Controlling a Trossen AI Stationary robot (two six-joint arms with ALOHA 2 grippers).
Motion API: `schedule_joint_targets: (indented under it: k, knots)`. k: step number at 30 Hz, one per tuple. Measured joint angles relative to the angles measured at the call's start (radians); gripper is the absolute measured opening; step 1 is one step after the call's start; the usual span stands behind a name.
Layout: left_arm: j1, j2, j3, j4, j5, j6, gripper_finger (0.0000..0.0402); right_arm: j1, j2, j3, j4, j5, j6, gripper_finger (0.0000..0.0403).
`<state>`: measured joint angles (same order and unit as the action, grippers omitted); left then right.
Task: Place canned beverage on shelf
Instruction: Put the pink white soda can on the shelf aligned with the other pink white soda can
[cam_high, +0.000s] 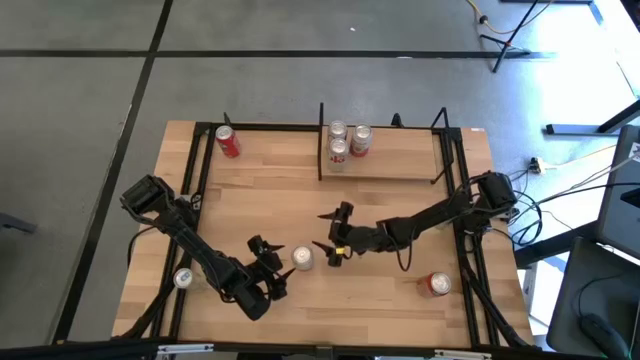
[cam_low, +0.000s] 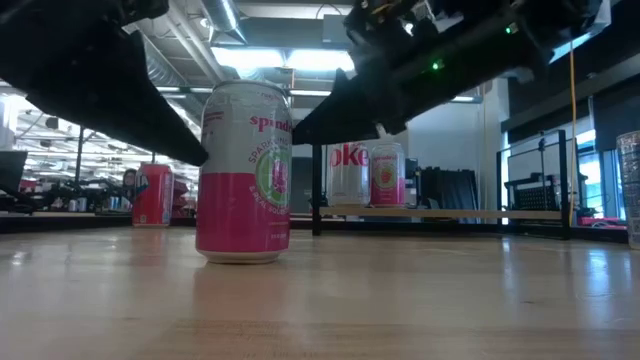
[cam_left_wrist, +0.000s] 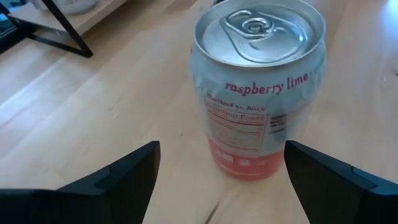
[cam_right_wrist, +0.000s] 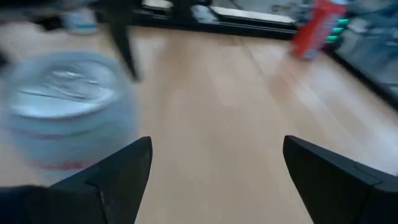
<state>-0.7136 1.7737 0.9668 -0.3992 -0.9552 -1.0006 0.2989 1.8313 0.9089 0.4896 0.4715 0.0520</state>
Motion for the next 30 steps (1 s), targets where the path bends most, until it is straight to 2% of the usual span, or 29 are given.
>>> schedule_joint_targets:
  k: [5,8,14,23,26,30]
  knots:
    - [-0.003,0.0,0.0,-0.01,0.002,-0.017,0.0326,0.015,0.007,0.0,0.008,-0.13,0.03,0.0346]
    - [-0.003,0.0,0.0,-0.017,0.012,-0.017,0.0326,0.039,0.007,-0.001,0.009,-0.135,0.029,0.0346]
    - [-0.003,0.0,-0.001,-0.028,-0.007,-0.026,0.0326,0.078,0.006,0.0,0.033,-0.221,0.022,0.0346]
    - [-0.005,0.0,-0.001,-0.029,0.019,-0.041,0.0326,0.083,0.002,0.065,-0.075,-0.26,0.047,0.0346]
    - [-0.01,0.0,-0.001,-0.029,0.032,-0.041,0.0326,0.093,0.002,0.09,-0.069,-0.305,0.049,0.0346]
    - [-0.016,0.0,-0.001,-0.029,0.031,-0.041,0.0326,0.101,0.004,0.103,-0.045,-0.285,0.046,0.0346]
